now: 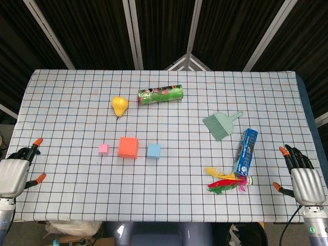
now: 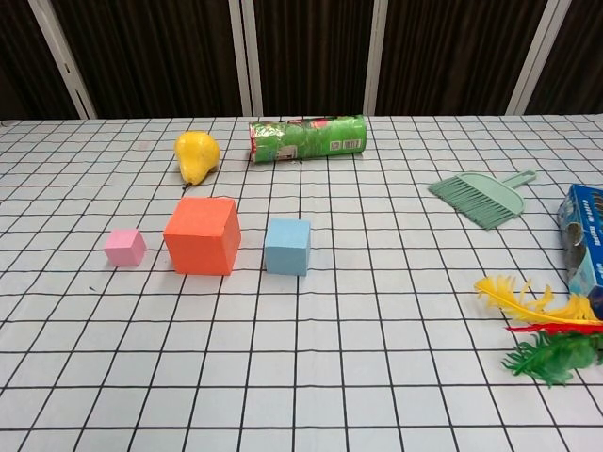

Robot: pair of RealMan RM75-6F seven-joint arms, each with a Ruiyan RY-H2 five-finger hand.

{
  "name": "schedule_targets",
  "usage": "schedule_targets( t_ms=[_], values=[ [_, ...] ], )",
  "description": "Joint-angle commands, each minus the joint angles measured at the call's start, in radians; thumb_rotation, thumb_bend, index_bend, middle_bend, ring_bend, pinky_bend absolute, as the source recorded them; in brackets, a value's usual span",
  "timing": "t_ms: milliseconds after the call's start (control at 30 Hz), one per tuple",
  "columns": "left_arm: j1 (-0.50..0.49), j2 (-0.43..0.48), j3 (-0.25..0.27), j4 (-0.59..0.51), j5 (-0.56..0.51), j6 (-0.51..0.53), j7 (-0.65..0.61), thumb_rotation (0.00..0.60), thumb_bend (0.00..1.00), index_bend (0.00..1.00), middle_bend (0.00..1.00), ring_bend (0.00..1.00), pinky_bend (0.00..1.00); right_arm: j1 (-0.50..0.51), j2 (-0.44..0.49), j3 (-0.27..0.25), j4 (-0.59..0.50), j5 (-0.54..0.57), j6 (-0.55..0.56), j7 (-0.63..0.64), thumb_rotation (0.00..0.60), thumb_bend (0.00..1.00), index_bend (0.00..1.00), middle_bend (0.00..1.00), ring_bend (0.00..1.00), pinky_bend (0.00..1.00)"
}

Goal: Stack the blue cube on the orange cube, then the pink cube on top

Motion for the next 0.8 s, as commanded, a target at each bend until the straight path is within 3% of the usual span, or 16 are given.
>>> schedule_targets(
  t_ms=[33, 233, 367, 500, 600, 800],
  values=[
    [-0.083, 0.012, -0.028, -0.14, -0.038, -0.117, 0.155, 0.6, 0.18, 0.09, 0.52, 0.43, 0.56, 0.004, -0.002, -0.001, 0.0, 0.0, -0.006, -0.006, 0.6, 0.19, 0.08, 0.07, 0.07, 0.16],
    [-0.195, -0.027, -0.083, -0.286, -0.233, -0.251, 0.41, 0.6, 0.16, 0.11, 0.6, 0.5, 0.59, 0.007, -0.002, -0.002, 0.002, 0.005, -0.016, -0.005, 0.6, 0.19, 0.08, 0.07, 0.08, 0.16],
    [-0.279, -0.105, -0.119, -0.334, -0.408, -0.286, 0.577, 0.6, 0.15, 0.11, 0.61, 0.52, 0.6, 0.008, -0.001, 0.001, 0.005, 0.009, -0.018, 0.004, 0.6, 0.19, 0.08, 0.07, 0.08, 0.16],
    [-0.344, -0.187, -0.149, -0.341, -0.513, -0.274, 0.678, 0.6, 0.15, 0.13, 0.64, 0.55, 0.62, 0.01, -0.001, 0.002, 0.009, 0.014, -0.022, 0.011, 0.6, 0.19, 0.08, 0.07, 0.08, 0.16],
    [-0.42, -0.3, -0.181, -0.321, -0.615, -0.219, 0.805, 0.6, 0.16, 0.16, 0.65, 0.56, 0.63, 0.011, 0.003, 0.004, 0.013, 0.021, -0.029, 0.021, 0.6, 0.19, 0.08, 0.07, 0.08, 0.16],
    [-0.535, -0.472, -0.228, -0.279, -0.742, -0.14, 0.932, 0.6, 0.16, 0.19, 0.66, 0.56, 0.63, 0.011, 0.007, 0.008, 0.024, 0.031, -0.031, 0.038, 0.6, 0.19, 0.08, 0.07, 0.08, 0.16]
  ],
)
